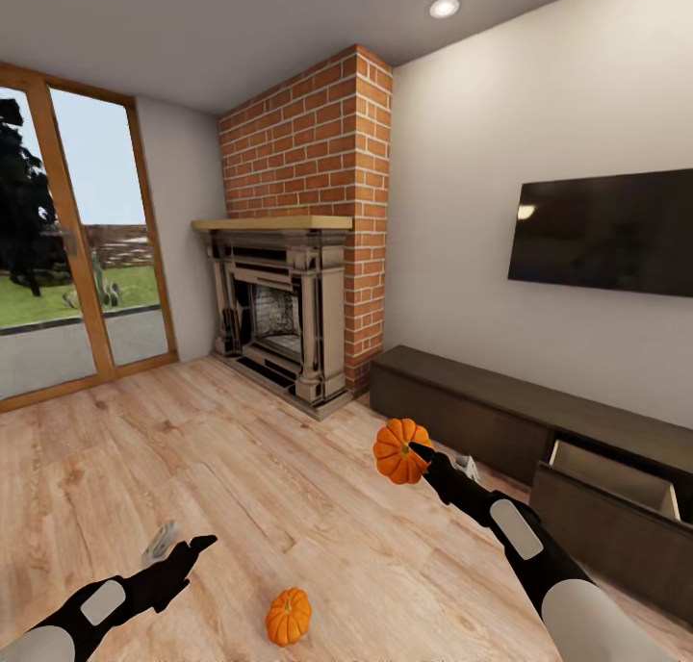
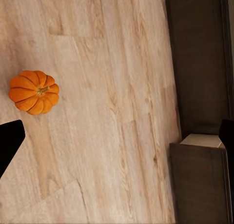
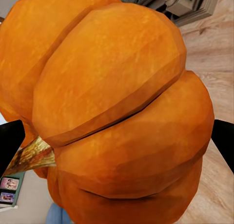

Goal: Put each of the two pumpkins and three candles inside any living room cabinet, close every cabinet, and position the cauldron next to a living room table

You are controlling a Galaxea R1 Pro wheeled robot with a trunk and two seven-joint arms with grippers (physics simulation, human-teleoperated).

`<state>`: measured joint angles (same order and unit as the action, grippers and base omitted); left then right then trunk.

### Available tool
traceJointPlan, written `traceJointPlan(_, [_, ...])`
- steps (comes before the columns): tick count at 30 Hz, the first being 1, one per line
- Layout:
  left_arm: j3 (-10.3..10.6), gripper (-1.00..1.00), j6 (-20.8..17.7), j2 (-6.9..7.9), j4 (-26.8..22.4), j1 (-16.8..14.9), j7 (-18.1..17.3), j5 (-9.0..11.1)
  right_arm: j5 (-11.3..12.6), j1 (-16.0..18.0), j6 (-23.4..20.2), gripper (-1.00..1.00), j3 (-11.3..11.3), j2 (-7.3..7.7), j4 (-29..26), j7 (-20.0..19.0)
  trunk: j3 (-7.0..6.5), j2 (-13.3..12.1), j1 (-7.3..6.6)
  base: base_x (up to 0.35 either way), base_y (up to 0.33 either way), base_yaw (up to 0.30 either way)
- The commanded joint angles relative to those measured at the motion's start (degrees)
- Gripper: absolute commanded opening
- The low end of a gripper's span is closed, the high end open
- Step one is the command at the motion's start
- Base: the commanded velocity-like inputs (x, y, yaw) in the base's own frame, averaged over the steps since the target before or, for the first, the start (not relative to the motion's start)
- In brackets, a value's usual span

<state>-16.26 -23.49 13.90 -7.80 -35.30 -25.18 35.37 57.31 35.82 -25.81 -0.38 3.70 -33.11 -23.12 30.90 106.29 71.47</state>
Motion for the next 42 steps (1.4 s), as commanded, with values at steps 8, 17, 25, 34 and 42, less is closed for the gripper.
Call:
traceJointPlan(8, [-0.27, 1.0, -0.41, 0.0, -0.1, -0.03, -0.19, 0.13, 0.53, 0.04, -0.39, -1.0, -0.06, -0.01, -0.02, -0.16, 1.5, 3.26, 1.76, 0.0, 0.0, 0.0])
traceJointPlan(17, [-0.27, 1.0, -0.42, -0.01, -0.11, -0.03, -0.49, 0.13, 0.52, 0.04, -0.38, -1.0, -0.06, 0.0, -0.02, -0.25, 3.12, 6.87, 3.73, 0.0, 0.0, 0.0])
traceJointPlan(25, [-0.27, 1.0, -0.49, 0.05, -0.11, -0.03, -0.79, 0.13, 0.52, 0.04, -0.38, -1.0, -0.06, 0.04, -0.02, -0.25, 4.56, 10.07, 5.49, 0.0, 0.0, 0.0])
traceJointPlan(34, [-0.27, 1.0, -0.5, 0.05, -0.11, -0.03, -0.83, 0.13, 0.52, 0.04, -0.39, -1.0, -0.06, 0.07, -0.02, -0.25, 6.17, 13.68, 7.47, 0.0, 0.0, 0.0])
traceJointPlan(42, [-0.27, 1.0, -0.5, 0.07, -0.13, -0.03, -0.84, 0.13, 0.57, 0.04, -0.38, -1.0, -0.06, 0.02, -0.02, -0.25, 7.61, 16.89, 9.22, 0.0, 0.0, 0.0])
